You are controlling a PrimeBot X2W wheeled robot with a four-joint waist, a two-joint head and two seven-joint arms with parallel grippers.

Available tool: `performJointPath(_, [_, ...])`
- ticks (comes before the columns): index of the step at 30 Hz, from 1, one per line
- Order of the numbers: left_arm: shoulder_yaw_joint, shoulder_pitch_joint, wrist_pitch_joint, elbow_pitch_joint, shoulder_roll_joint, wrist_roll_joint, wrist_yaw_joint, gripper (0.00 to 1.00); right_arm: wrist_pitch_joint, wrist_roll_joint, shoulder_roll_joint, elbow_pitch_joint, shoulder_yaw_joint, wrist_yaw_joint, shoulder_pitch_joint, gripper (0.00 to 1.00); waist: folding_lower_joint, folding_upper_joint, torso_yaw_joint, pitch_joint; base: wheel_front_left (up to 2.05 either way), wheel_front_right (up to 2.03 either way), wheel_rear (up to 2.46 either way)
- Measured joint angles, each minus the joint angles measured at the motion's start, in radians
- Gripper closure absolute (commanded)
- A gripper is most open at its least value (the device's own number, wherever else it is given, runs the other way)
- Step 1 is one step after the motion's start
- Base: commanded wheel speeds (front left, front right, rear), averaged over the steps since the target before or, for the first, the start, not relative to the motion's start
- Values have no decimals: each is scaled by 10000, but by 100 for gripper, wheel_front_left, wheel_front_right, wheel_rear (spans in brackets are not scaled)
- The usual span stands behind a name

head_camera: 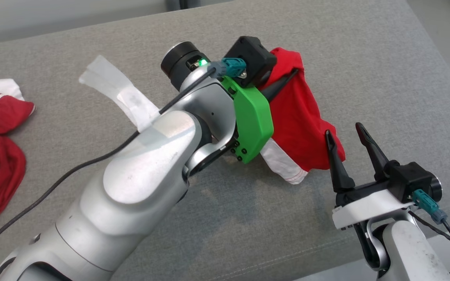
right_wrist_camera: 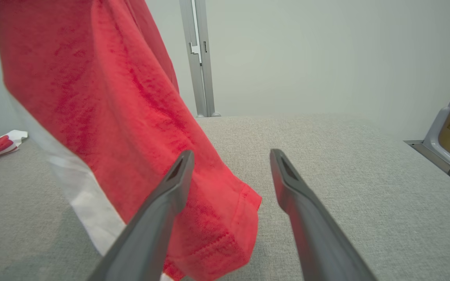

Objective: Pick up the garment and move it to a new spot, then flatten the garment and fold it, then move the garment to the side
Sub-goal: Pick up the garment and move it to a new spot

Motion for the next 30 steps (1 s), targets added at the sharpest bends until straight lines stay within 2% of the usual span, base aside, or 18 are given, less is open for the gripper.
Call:
performJointPath(5, [295,2,395,472,42,-502,180,100,0,61,38,-38,370,17,0,0,0,0,-669,89,0,0,0])
performJointPath(13, [688,-22,928,1835,84,-284,1037,100,0,198,117,-69,1285,186,7,0,0,0,-1716,423,0,0,0])
performJointPath(15, [851,-146,955,2042,194,-58,1185,94,0,604,113,-201,1565,171,7,0,0,0,-1962,569,0,0,0])
performJointPath(16, [913,-266,982,2169,284,86,1266,80,0,830,115,-263,1732,163,8,0,0,0,-2080,651,0,0,0])
performJointPath(17, [997,-377,980,2253,408,178,1361,62,2,1005,113,-309,1896,161,7,0,0,0,-2199,742,0,0,0])
performJointPath(19, [1204,-542,951,2418,773,332,1509,0,0,1294,115,-360,2224,117,-6,0,0,0,-2438,926,0,0,0])
performJointPath(24, [1300,-515,654,3057,1417,407,1609,0,2,1436,130,-311,2497,-15,-132,0,0,0,-3056,1317,0,0,0])
performJointPath(26, [1243,-406,573,3216,1386,384,1559,0,2,1409,140,-234,2506,-38,-243,0,0,0,-3280,1410,0,0,0])
performJointPath(30, [1074,-297,456,3254,844,301,1438,0,2,1243,121,-151,2293,-100,-301,0,0,0,-3440,1490,0,0,0])
